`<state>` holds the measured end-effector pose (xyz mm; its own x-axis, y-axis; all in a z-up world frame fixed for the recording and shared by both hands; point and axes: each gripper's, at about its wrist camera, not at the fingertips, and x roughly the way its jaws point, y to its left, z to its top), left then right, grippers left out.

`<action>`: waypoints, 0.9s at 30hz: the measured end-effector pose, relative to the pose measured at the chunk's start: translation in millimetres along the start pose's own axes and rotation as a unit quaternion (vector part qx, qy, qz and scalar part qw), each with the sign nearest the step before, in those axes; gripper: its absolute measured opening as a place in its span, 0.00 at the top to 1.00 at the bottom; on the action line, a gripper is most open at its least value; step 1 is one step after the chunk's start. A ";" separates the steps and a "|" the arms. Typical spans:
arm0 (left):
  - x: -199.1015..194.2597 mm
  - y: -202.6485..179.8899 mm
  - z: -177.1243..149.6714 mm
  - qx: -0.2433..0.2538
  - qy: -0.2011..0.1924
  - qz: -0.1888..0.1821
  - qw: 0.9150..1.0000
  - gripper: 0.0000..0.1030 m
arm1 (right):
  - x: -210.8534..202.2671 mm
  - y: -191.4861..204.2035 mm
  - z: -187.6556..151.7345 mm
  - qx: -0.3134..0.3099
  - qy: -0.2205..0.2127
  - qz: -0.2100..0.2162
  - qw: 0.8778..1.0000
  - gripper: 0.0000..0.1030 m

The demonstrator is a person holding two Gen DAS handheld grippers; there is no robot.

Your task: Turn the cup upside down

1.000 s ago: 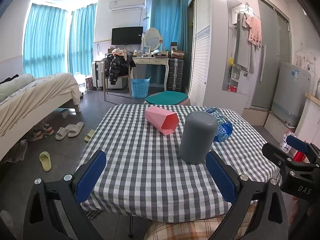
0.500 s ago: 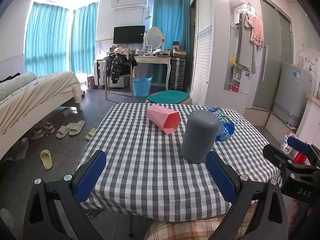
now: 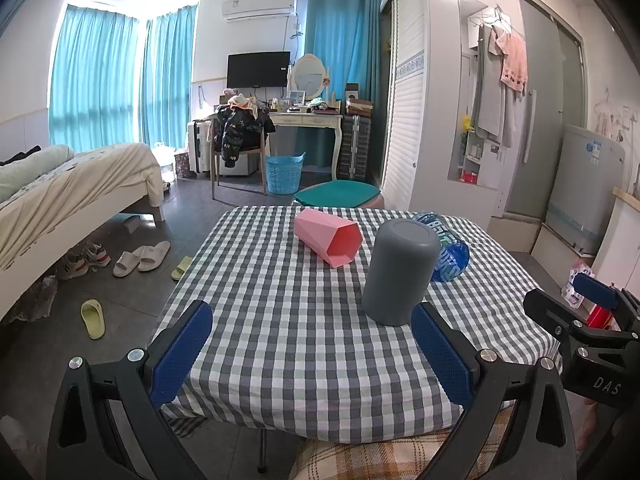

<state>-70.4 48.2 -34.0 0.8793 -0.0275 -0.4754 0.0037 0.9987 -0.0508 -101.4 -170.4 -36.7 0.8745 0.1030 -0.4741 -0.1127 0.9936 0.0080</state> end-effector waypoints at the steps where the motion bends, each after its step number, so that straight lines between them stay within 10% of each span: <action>1: -0.1 -0.1 0.0 0.000 0.000 0.001 1.000 0.00 | 0.1 0.1 0.0 0.000 0.000 0.000 1.000 0.01; 27: -0.7 0.2 0.4 0.000 0.001 0.000 1.000 0.00 | 3.8 1.7 -2.9 -0.001 0.005 0.002 1.000 0.01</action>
<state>-70.7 48.4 -33.3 0.8788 -0.0274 -0.4765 0.0039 0.9987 -0.0503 -99.6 -168.5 -41.1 0.8690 0.1064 -0.4833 -0.1166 0.9931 0.0090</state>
